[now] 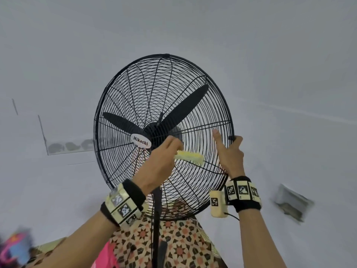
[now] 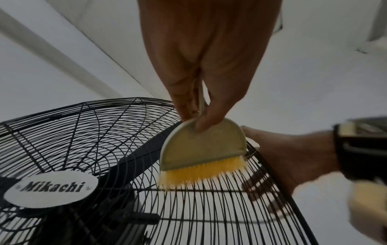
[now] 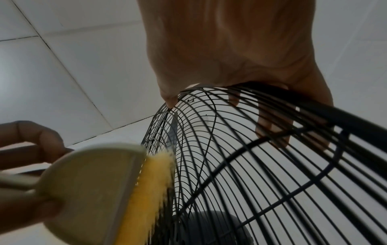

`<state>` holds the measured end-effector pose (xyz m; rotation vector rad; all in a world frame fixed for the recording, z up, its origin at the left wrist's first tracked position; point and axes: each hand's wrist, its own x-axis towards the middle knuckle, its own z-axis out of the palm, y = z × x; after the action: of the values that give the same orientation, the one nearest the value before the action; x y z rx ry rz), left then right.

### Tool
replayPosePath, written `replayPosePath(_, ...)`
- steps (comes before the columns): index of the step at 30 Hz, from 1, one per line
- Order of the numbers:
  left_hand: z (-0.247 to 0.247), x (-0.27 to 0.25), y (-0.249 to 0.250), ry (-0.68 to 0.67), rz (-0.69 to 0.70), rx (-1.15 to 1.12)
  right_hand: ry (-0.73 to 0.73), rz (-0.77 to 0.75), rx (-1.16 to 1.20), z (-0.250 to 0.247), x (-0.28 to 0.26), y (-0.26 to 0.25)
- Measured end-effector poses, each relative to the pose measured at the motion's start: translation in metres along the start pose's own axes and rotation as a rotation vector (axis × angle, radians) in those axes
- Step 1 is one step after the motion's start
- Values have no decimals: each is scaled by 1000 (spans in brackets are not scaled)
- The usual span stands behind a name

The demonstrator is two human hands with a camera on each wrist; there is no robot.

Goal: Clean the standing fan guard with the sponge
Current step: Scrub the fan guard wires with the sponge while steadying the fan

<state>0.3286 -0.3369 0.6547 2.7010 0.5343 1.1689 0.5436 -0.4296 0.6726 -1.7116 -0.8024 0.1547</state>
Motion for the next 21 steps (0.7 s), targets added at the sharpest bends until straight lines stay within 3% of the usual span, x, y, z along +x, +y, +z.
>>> replayPosePath(2,-6,7,-4,88,-15,-141,-16,-13,-11,1,0,-1)
replayPosePath(4,-6,9,-13,146,55,-258,-26,-23,-9,2,0,-1)
replayPosePath(9,0,4,-35,52,188,-211,-39,-27,-25,-2,1,2)
replayPosePath(13,-4,25,-35,311,156,-218,-60,-40,-33,-4,4,5)
replayPosePath(15,3,32,-31,355,137,-205,-65,-36,-34,-6,7,8)
replayPosePath(21,28,-11,-40,-3,253,-89,-96,-30,-29,-18,13,17)
